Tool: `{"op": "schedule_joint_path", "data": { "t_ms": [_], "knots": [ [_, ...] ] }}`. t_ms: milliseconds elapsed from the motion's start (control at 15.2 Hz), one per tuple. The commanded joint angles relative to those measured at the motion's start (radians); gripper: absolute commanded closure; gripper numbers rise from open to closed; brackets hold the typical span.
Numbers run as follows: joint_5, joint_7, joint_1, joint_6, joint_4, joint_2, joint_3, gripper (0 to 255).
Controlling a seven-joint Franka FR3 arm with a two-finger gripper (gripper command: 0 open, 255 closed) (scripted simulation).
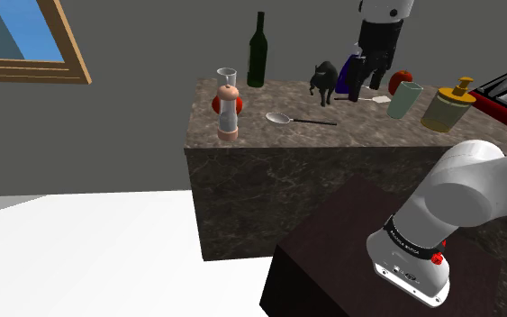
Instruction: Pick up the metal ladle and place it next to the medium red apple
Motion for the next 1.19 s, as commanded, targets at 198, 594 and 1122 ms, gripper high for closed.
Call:
{"op": "schedule_joint_path", "data": {
  "t_ms": [198,594,1122],
  "knots": [
    [-0.059,-0.137,0.017,0.093,-0.044,0.035,-0.064,0],
    [-0.159,-0.398,0.048,0.295,-0.087,0.161,-0.188,0],
    [-0.221,-0.735,0.103,0.571,-0.051,0.419,-0.332,0]
  ]
}}
